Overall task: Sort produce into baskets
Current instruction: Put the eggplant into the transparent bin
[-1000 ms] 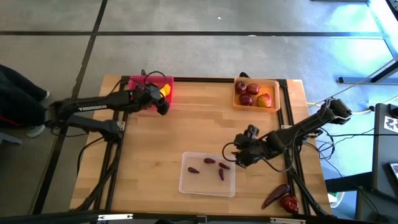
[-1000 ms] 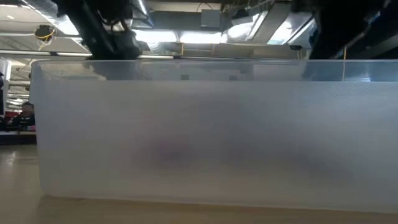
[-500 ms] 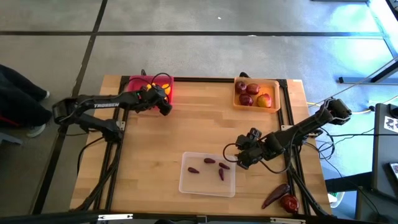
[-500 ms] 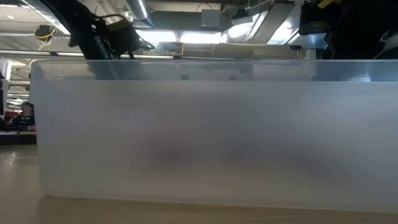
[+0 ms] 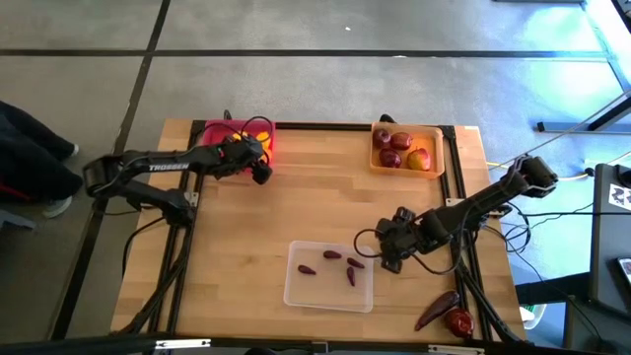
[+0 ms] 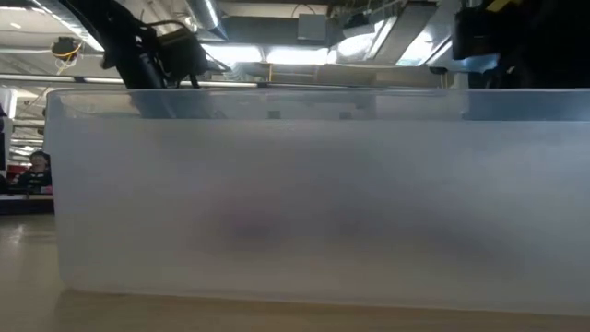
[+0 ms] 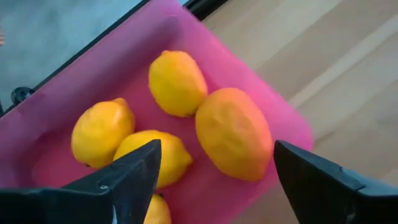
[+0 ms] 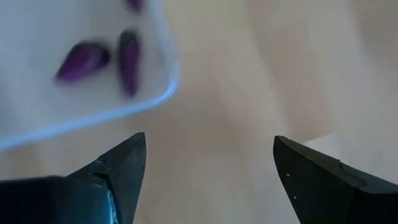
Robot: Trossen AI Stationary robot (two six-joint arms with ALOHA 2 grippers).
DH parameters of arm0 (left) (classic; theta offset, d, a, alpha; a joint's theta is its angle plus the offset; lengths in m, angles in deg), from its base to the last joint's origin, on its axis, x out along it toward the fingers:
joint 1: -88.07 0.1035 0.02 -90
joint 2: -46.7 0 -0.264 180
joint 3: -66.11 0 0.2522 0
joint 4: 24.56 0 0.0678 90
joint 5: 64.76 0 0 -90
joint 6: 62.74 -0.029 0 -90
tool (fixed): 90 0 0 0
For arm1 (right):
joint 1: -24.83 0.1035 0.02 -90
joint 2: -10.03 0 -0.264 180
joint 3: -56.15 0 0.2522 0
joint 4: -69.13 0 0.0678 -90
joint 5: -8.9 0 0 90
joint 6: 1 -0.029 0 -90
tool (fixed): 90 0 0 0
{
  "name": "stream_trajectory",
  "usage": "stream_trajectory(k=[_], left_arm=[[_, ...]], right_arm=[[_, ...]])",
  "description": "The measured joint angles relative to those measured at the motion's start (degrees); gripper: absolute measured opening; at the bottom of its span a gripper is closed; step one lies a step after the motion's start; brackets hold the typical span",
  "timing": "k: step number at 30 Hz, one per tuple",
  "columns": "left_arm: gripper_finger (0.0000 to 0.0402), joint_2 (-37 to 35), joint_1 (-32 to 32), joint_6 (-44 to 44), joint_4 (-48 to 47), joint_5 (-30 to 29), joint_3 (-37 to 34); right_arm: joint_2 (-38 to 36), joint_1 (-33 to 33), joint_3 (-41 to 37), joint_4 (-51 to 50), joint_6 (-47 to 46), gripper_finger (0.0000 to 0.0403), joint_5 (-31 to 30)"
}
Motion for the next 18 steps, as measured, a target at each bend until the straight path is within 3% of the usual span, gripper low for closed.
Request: stream_trajectory(k=[8,18], left_arm=[[0.0309,-3.4,-3.8,1.9,-0.2,0.0,0.0],[0.0309,-3.8,-4.6,3.3,-2.0,0.0,0.0]], right_arm=[[-1.5,8.0,0.2,2.6,-4.8,0.031,18.4],[1.4,24.7,0.3,5.8,-12.6,0.031,18.3]])
